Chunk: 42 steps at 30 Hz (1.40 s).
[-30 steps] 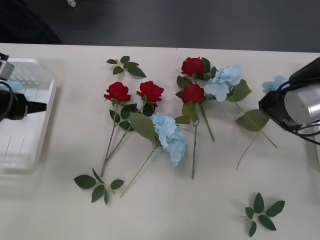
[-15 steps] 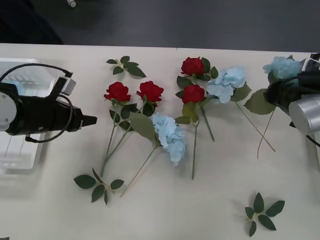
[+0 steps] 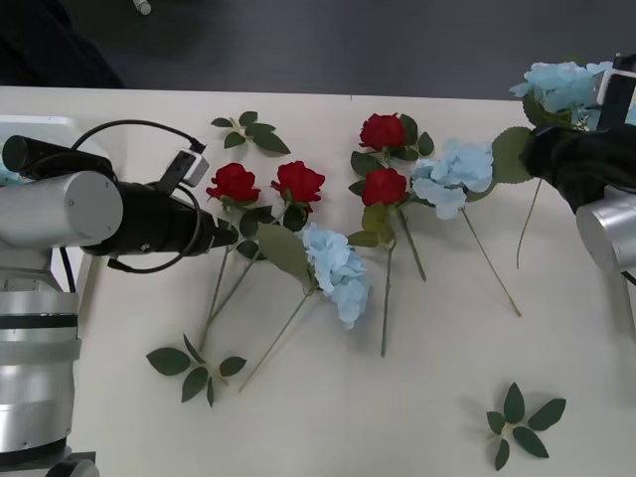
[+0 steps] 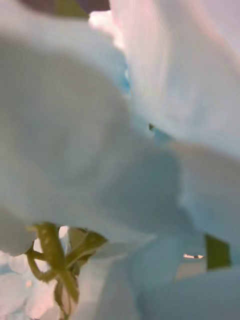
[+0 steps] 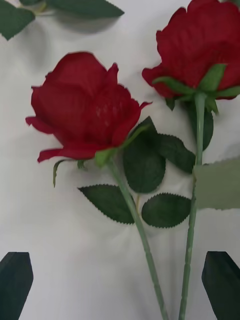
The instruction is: Put the red flowers into the right box and the blue flowers into the left box
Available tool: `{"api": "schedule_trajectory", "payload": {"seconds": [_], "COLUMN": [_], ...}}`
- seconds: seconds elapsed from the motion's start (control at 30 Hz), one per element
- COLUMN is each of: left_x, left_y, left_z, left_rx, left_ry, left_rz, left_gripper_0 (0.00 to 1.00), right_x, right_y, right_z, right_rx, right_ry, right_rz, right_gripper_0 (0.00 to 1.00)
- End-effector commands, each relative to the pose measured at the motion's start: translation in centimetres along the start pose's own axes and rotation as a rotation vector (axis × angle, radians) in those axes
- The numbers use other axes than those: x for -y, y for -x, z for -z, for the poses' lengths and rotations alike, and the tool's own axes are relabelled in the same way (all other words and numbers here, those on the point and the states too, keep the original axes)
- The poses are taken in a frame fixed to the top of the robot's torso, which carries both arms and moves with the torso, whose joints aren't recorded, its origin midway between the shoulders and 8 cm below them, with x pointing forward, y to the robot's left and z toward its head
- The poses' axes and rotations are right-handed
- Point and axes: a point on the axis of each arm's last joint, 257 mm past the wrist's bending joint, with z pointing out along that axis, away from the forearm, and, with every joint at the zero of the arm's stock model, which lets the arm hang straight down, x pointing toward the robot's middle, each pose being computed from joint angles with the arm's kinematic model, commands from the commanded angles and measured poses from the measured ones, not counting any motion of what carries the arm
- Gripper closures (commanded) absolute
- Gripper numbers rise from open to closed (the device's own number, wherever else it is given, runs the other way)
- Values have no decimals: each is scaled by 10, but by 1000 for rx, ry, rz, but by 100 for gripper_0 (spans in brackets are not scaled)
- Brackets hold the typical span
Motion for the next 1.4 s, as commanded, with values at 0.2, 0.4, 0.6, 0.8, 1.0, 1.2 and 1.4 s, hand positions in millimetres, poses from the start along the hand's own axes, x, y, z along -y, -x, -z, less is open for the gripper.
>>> {"api": "schedule_trajectory", "payload": {"seconds": [0.2,0.4,0.6,0.8,1.0,1.2,1.4], "left_x": [-9,-9,-1,8,14,-4,-11], "left_y": [29,29,50,73,80,66,37], "left_z": [-28,-46,-37,-3,30,26,3], "left_rx": [-22,-21,48,140,212,172,39], "left_ry": [21,31,-6,-123,-236,-178,-86], "left_rz": [-20,-24,-11,17,-12,-12,-72], "left_gripper_0": [0,2,3,2,3,3,3], "right_x": [-59,-97,-109,-117,-133,-155,-182], "right_y": [61,70,52,25,15,3,-25], "right_z": [43,86,123,146,161,181,195], "right_rx": [135,90,16,-25,11,44,64], "right_ry": [226,422,541,620,716,853,981], "right_rz": [-4,-15,97,264,433,545,597], "right_gripper_0": [100,100,100,100,100,100,100]}}
